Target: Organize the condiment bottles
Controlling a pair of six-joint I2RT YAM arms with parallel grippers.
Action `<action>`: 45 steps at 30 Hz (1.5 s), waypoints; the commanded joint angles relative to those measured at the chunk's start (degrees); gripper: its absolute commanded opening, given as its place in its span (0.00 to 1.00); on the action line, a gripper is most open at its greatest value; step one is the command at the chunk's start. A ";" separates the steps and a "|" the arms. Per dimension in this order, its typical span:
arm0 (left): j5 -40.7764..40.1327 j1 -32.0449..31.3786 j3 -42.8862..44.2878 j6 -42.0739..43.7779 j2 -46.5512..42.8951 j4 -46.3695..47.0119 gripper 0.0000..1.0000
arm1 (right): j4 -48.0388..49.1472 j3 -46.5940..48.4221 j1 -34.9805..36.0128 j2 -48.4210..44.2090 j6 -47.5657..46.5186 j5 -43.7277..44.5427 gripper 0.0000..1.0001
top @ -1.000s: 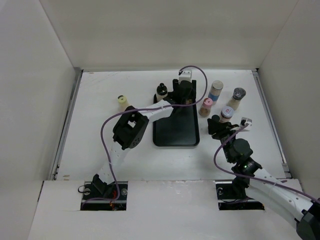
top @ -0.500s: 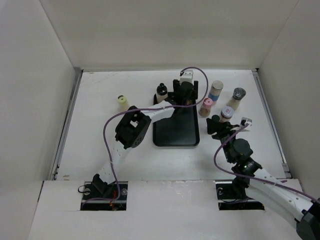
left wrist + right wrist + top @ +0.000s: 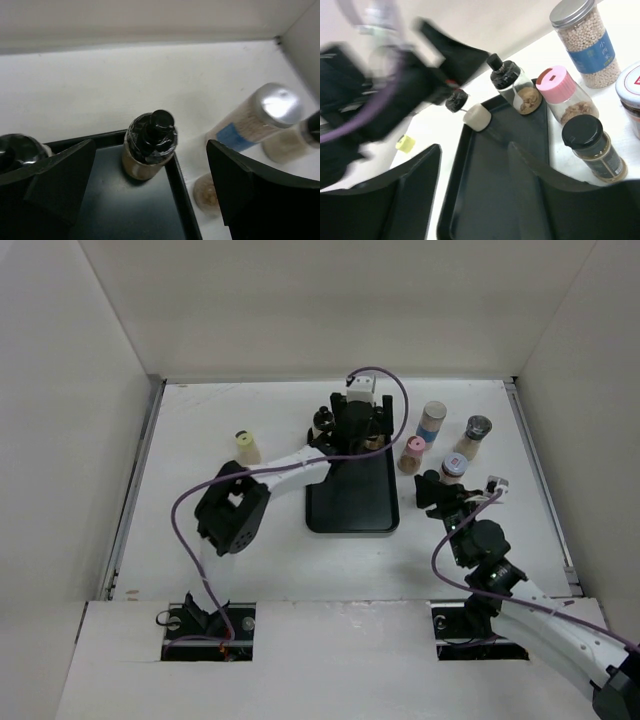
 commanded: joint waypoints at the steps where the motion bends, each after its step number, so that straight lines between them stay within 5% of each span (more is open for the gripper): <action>1: -0.08 -1.96 -5.38 -0.02 -16.16 7.90 0.95 | -0.50 0.70 -0.04 -1.75 0.20 -1.19 0.54; 5: -1.04 -4.42 -18.81 -1.08 -28.99 10.09 0.93 | -4.97 4.82 -0.03 -2.20 0.65 -3.04 0.29; 9: -4.64 -3.81 -35.78 -5.64 -40.78 12.74 0.91 | -13.93 14.48 -0.03 3.67 1.09 -2.78 0.26; 14: -7.55 1.54 -57.31 -15.22 -55.80 10.72 0.92 | -21.50 27.40 -4.33 15.27 -3.12 0.37 0.44; 19: -7.55 6.73 -72.53 -22.96 -66.89 8.08 0.94 | -26.86 39.70 -11.88 28.26 -12.33 3.89 0.78; 25: -5.80 12.53 -78.88 -23.14 -70.15 12.55 0.98 | -31.78 51.75 -22.26 42.95 -17.20 -0.30 1.00; 31: -4.81 8.25 -80.55 -22.88 -67.09 18.80 1.00 | -35.05 61.43 -24.91 56.93 -18.24 -8.31 1.00; 45: -6.85 6.74 -79.94 -22.00 -61.64 21.87 1.00 | -36.09 71.89 -26.84 71.09 -21.24 -7.53 0.99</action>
